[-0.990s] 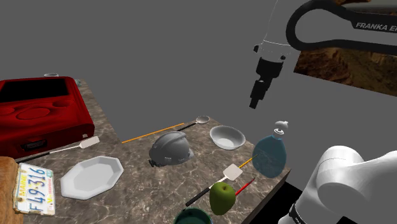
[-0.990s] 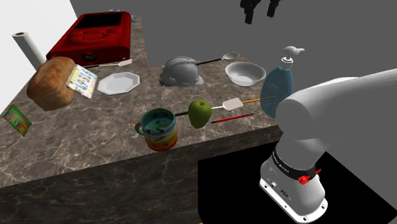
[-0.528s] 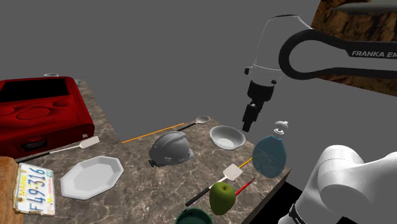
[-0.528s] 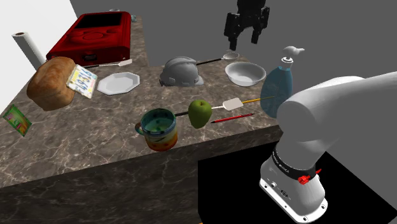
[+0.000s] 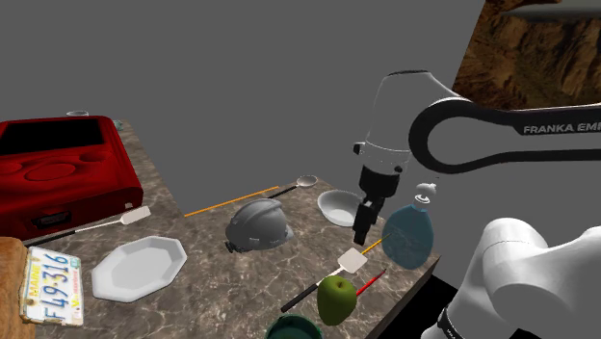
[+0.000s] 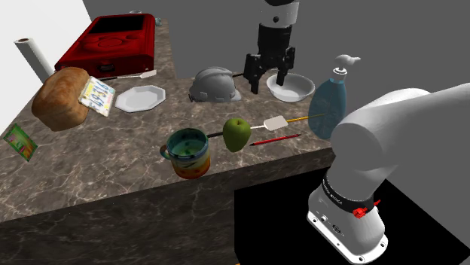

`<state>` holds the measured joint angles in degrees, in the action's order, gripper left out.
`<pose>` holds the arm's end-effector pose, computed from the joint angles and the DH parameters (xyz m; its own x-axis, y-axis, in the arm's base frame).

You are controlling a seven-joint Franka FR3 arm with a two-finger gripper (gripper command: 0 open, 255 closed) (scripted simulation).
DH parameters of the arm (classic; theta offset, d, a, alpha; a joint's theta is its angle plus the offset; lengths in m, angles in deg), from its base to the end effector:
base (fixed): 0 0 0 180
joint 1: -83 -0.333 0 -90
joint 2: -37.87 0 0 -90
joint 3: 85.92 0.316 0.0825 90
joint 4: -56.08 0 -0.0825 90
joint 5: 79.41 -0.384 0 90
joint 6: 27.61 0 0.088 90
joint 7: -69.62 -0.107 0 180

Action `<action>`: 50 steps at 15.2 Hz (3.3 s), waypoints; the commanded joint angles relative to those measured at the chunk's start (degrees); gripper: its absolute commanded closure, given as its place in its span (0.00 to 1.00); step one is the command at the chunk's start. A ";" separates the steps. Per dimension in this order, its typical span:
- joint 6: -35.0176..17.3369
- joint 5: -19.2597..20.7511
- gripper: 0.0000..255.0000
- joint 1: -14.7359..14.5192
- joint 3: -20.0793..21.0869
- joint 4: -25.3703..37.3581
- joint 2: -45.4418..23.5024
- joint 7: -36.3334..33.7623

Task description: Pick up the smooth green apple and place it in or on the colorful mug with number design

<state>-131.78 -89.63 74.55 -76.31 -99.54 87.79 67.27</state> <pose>0.2723 0.1037 0.4621 0.9855 0.1663 -0.0333 0.1649 -0.9854 -0.0420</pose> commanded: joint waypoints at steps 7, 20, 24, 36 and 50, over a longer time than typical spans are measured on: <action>-10.04 -10.68 0.00 -7.31 7.01 -6.25 -5.19 -4.83; -19.56 -15.05 0.00 -9.71 10.24 -10.64 -10.43 -4.94; -19.54 -15.04 0.00 -9.71 10.24 -10.63 -10.42 -4.94; -17.40 -14.46 1.00 -9.56 9.82 -9.75 -9.13 -5.28; -4.03 -10.96 1.00 -8.51 6.97 -2.03 -3.30 -7.30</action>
<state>-136.69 -100.87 65.90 -69.12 -102.33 84.38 60.06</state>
